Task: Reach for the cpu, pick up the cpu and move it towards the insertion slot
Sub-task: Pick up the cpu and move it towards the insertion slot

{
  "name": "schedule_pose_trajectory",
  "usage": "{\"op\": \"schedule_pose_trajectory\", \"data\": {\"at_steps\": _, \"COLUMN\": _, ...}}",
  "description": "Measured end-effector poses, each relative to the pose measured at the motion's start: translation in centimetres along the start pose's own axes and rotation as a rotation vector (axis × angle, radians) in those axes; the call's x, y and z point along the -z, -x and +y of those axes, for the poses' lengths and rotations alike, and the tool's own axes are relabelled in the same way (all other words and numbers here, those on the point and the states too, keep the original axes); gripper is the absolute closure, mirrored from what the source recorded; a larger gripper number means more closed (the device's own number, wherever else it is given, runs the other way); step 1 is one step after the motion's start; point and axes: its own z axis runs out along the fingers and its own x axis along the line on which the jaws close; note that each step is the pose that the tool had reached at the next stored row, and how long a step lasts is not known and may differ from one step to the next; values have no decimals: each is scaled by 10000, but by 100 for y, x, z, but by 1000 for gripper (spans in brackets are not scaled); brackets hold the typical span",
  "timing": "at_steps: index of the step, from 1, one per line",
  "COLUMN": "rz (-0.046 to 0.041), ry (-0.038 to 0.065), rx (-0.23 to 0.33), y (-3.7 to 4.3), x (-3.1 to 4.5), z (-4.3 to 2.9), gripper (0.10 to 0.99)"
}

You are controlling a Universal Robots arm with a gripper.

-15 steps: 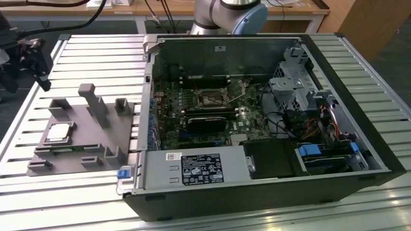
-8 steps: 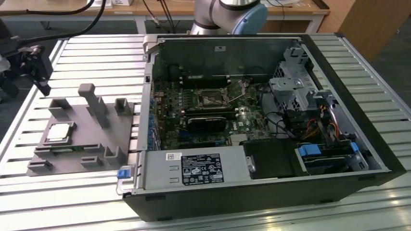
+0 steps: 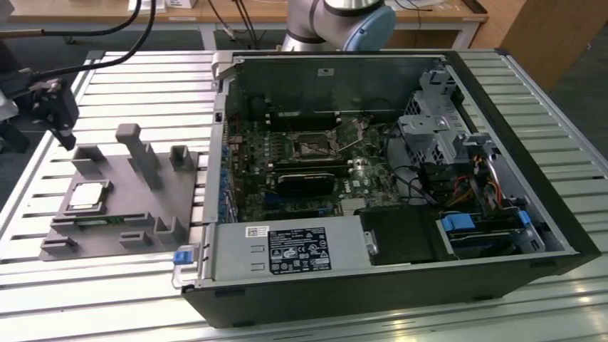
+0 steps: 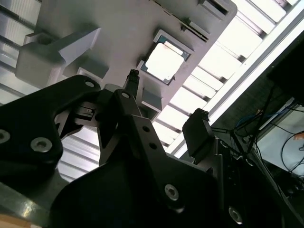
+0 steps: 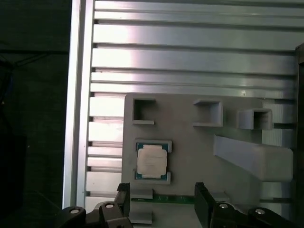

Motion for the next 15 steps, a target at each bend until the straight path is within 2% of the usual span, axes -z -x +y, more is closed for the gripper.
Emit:
{"op": "schedule_pose_trajectory", "data": {"at_steps": 3, "rz": 0, "ry": 0, "rx": -3, "y": -16, "x": -54, "z": -19, "gripper": 427}}
{"op": "schedule_pose_trajectory", "data": {"at_steps": 4, "rz": -1, "ry": 1, "rx": -2, "y": -21, "x": -72, "z": -26, "gripper": 369}}
{"op": "schedule_pose_trajectory", "data": {"at_steps": 15, "rz": -1, "ry": 3, "rx": -6, "y": -32, "x": -270, "z": -71, "gripper": 369}}
